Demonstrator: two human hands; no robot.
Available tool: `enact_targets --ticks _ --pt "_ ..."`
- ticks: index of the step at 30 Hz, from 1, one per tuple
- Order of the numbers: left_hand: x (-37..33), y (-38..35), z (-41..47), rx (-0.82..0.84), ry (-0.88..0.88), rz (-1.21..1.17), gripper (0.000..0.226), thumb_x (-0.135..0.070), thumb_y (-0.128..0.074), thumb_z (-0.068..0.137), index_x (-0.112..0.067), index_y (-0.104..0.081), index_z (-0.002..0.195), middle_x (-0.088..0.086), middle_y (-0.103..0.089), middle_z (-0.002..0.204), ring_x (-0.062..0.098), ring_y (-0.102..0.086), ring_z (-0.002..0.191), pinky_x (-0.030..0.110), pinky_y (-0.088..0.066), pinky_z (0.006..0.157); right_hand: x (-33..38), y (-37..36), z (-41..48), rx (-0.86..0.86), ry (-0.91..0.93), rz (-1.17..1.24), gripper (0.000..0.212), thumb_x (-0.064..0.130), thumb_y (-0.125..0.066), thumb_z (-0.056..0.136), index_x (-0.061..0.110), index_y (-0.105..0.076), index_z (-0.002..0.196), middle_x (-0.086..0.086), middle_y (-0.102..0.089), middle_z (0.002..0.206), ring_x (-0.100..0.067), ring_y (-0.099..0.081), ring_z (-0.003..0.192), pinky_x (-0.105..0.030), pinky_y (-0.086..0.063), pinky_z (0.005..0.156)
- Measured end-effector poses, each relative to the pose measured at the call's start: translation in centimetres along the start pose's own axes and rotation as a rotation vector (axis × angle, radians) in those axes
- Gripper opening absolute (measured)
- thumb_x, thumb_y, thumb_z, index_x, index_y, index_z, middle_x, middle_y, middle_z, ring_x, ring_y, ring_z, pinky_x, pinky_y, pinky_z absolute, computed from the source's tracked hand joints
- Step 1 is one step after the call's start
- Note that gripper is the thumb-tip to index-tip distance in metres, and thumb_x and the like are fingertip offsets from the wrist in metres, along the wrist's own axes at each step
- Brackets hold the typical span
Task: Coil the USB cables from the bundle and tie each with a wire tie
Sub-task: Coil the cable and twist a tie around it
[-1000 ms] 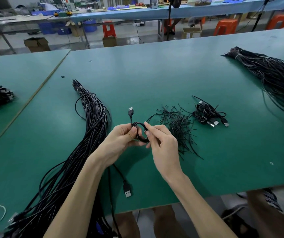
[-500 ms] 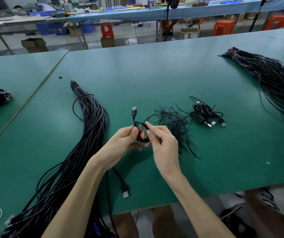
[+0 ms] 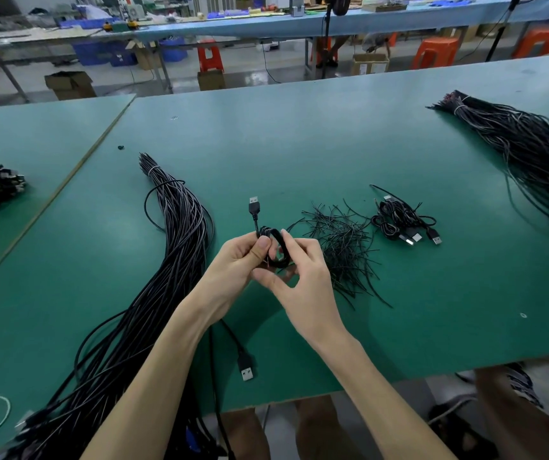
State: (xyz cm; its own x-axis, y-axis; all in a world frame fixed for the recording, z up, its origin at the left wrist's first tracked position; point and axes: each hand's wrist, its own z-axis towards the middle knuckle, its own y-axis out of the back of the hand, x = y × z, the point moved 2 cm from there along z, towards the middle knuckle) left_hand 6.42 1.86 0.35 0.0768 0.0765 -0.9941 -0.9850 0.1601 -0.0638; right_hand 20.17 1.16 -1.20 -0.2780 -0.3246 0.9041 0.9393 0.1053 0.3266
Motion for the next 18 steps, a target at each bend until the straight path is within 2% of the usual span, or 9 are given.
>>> enact_targets --ticks 3,7,10,13,15,18 --pt "0.06 -0.09 -0.06 0.047 0.028 0.024 0.031 -0.031 -0.05 0.102 -0.007 -0.057 0.083 -0.004 -0.066 0.081 0.013 -0.065 0.08 0.022 -0.05 0.074 0.07 0.01 0.02 -0.003 0.018 -0.015 0.081 0.031 -0.078 0.088 0.01 -0.039 0.156 0.004 -0.047 0.122 0.002 -0.048 0.113 -0.013 -0.039 0.106" --pt "-0.08 0.11 -0.05 0.049 0.016 0.114 0.033 -0.032 -0.051 0.104 -0.008 -0.059 0.083 0.002 -0.066 0.084 0.018 -0.062 0.087 0.031 -0.048 0.082 -0.12 0.16 0.07 0.001 0.033 -0.01 0.071 0.014 -0.074 0.094 0.007 -0.04 0.155 0.0 -0.049 0.12 -0.002 -0.048 0.111 -0.007 -0.037 0.1" --pt "-0.01 0.12 0.02 0.027 -0.004 0.165 0.033 -0.029 -0.049 0.106 -0.008 -0.059 0.083 0.003 -0.065 0.084 0.021 -0.06 0.088 0.035 -0.046 0.084 -0.27 0.12 0.19 0.027 0.026 0.016 0.065 0.006 -0.067 0.098 0.007 -0.038 0.156 -0.001 -0.047 0.122 -0.007 -0.05 0.112 -0.019 -0.043 0.105" --pt "0.18 0.14 0.04 0.006 -0.011 0.131 0.031 -0.03 -0.051 0.105 -0.008 -0.06 0.084 0.012 -0.058 0.089 0.027 -0.054 0.088 0.036 -0.044 0.084 -0.38 0.09 0.33 0.018 0.044 0.059 0.059 0.0 -0.063 0.099 0.007 -0.043 0.154 -0.002 -0.048 0.122 -0.011 -0.052 0.115 -0.03 -0.046 0.108" --pt "0.29 0.17 0.12 -0.037 -0.028 0.139 0.029 -0.031 -0.053 0.103 -0.011 -0.064 0.086 0.014 -0.052 0.1 0.025 -0.054 0.095 0.034 -0.045 0.09 -0.58 0.23 0.42 -0.019 0.046 0.104 0.056 -0.002 -0.065 0.097 0.008 -0.05 0.15 0.002 -0.051 0.117 -0.006 -0.054 0.112 -0.025 -0.049 0.104" --pt "0.31 0.04 0.17 -0.05 -0.091 0.147 0.025 -0.029 -0.055 0.101 -0.015 -0.069 0.086 0.004 -0.051 0.12 0.013 -0.056 0.114 0.03 -0.045 0.104 -0.73 0.41 0.52 -0.055 0.031 0.171 0.052 -0.004 -0.067 0.095 0.011 -0.057 0.144 0.005 -0.056 0.112 -0.003 -0.058 0.108 -0.016 -0.047 0.099"
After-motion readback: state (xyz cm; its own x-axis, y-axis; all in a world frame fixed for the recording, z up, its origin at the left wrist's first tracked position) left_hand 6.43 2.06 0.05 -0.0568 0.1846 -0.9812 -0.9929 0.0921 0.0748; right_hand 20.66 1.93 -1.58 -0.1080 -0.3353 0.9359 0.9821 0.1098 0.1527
